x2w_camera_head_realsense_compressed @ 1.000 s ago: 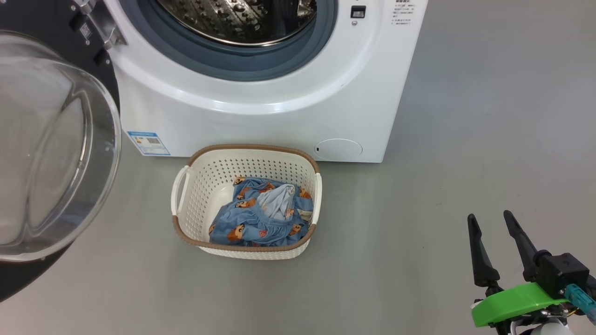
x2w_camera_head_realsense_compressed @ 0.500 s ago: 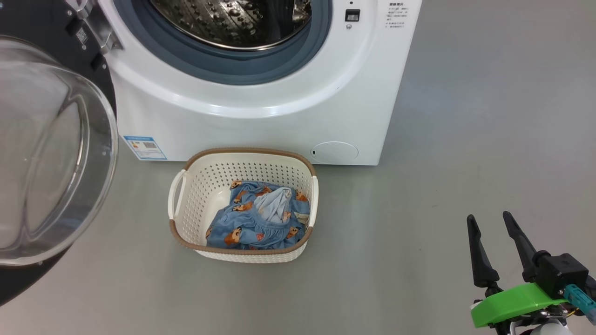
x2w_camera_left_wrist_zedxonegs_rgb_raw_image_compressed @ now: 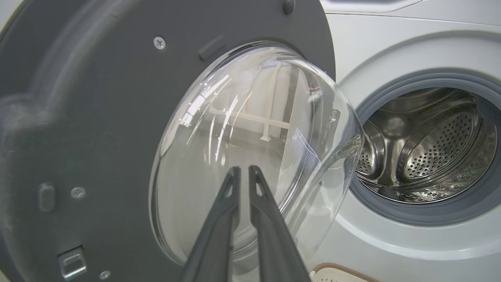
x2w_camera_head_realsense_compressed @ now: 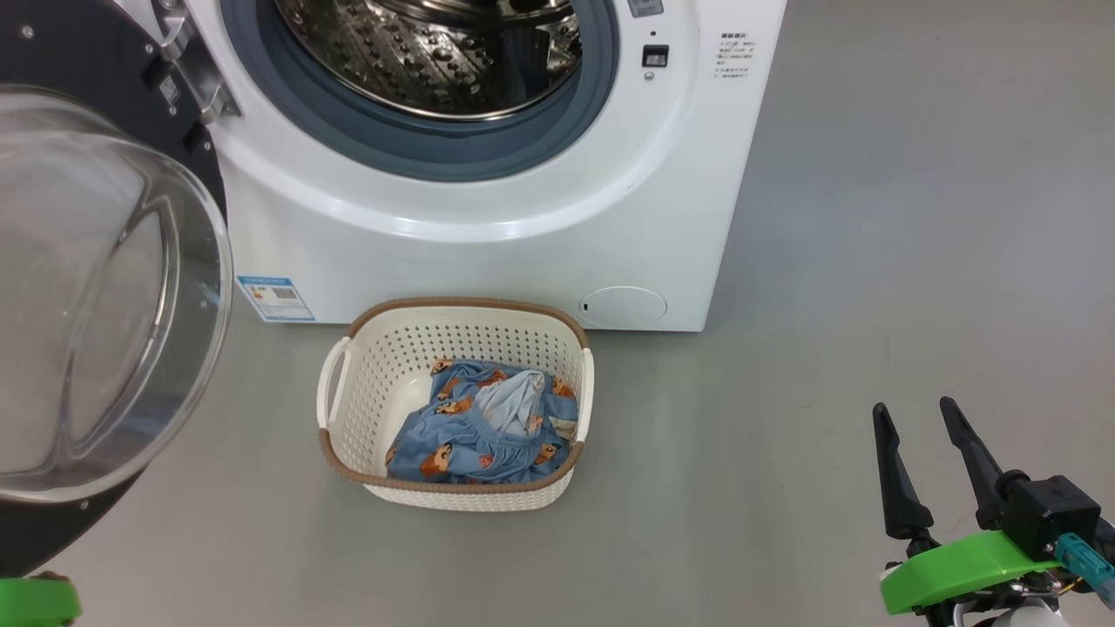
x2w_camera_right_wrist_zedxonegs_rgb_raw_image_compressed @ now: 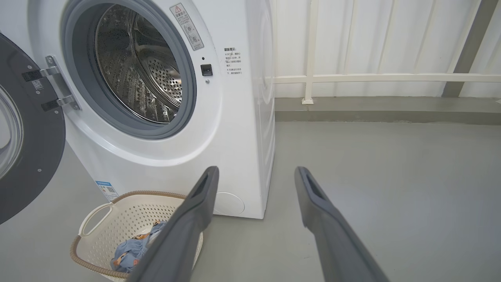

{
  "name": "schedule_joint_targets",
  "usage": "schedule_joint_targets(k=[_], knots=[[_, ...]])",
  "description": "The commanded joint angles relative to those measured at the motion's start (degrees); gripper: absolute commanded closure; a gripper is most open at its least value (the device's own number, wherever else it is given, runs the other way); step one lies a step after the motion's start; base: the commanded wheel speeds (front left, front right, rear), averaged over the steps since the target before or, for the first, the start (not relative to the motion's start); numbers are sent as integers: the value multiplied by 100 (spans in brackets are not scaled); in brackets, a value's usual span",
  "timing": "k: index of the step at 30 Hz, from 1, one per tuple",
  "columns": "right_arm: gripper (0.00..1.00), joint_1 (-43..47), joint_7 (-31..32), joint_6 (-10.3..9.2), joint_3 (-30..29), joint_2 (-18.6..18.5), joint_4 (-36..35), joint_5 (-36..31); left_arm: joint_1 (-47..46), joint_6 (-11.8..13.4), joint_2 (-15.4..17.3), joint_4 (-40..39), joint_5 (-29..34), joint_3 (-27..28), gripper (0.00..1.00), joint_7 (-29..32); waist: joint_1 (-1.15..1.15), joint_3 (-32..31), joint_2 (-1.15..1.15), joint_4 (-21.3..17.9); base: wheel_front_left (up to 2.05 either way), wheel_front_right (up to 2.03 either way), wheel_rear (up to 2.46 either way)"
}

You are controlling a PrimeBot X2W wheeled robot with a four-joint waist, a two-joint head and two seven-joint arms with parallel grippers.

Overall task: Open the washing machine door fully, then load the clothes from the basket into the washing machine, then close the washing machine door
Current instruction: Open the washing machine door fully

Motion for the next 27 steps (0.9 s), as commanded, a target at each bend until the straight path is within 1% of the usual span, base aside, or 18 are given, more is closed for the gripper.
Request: schedule_joint_targets(k=[1, 2, 3, 4, 8, 9, 15, 27], knots=[[0, -88, -28, 16, 173, -32, -121, 21, -11, -17, 197, -214, 54, 115, 68, -34, 0, -20, 0, -8, 0, 0, 0], [0, -82, -28, 16, 175, -32, -122, 30, 53, -17, 152, -326, 50, 54, 54, -34, 0, -36, 0, -13, 0, 0, 0], [0, -76, -28, 16, 178, -32, -123, 37, 118, -18, 113, -426, 47, 2, 20, -34, 0, -51, 0, -21, 0, 0, 0], [0, -70, -28, 16, 181, -32, -124, 38, 182, -18, 81, -518, 50, -61, 0, -34, 0, -66, 0, -29, 0, 0, 0], [0, -45, -28, 16, 190, -32, -130, 71, 404, -18, 10, -761, 9, -339, 0, -34, 0, -128, 0, -67, 0, 0, 0], [0, -35, -28, 16, 195, -32, -146, 83, 499, -18, 1, -858, 7, -487, 0, -34, 0, -163, 0, -100, 0, 0, 0], [0, 19, -28, 16, 265, -32, -187, 117, 815, -18, 13, -1010, 55, -1003, 0, -34, 0, -296, 0, -251, 0, 0, 0], [0, 129, -28, 16, 356, -32, -323, 147, 1182, -18, 77, -1120, 82, -1530, 0, -34, 0, -513, 0, -613, 0, 0, 0]])
